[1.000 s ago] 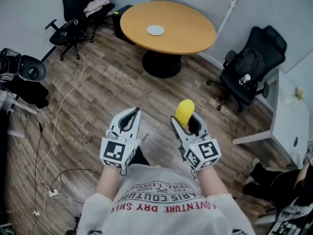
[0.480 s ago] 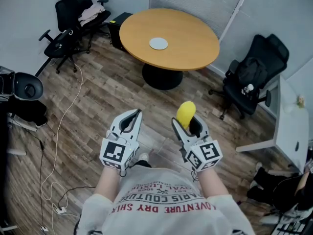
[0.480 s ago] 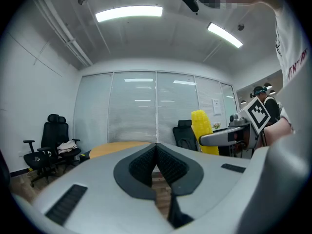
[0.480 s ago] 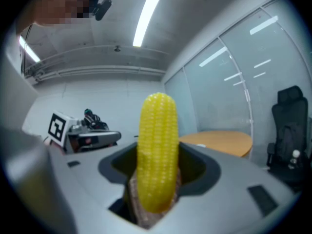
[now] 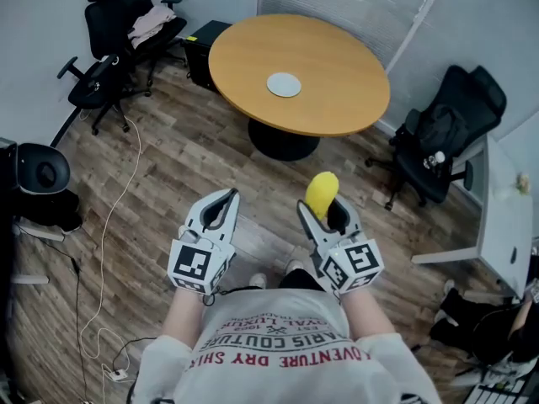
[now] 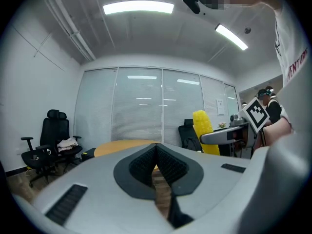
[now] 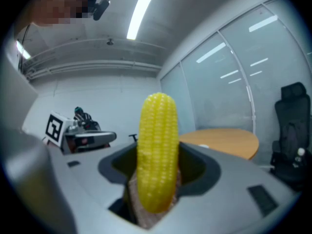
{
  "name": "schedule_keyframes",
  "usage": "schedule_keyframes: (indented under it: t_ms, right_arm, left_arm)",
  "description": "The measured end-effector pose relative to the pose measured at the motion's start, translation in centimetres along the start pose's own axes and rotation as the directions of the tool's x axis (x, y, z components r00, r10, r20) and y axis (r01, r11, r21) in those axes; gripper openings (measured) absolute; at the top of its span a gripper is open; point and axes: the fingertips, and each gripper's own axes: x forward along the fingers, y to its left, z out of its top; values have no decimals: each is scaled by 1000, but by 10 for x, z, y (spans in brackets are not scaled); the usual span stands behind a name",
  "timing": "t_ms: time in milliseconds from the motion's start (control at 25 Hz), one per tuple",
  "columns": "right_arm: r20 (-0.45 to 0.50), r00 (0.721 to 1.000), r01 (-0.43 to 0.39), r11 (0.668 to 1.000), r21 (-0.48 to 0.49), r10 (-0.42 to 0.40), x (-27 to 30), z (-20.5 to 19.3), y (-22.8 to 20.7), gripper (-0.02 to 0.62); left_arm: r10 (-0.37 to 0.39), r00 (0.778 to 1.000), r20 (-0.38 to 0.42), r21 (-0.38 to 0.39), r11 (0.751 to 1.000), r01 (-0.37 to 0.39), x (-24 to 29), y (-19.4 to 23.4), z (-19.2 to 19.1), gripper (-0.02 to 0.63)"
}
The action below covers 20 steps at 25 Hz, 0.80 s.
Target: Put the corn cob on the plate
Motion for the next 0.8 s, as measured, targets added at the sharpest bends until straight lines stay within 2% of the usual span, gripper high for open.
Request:
schedule_keyframes:
  t_ms: [400, 800]
  right_arm:
    - [-19, 997, -79, 996, -33, 78, 101, 7, -38, 262]
    - [6, 991, -129, 989, -74, 130, 210, 52, -139, 262]
  left_arm:
    - [80, 997, -14, -3, 997, -80, 66, 63, -9, 34]
    - [134, 991, -5, 18, 991, -134, 203, 120, 16, 34]
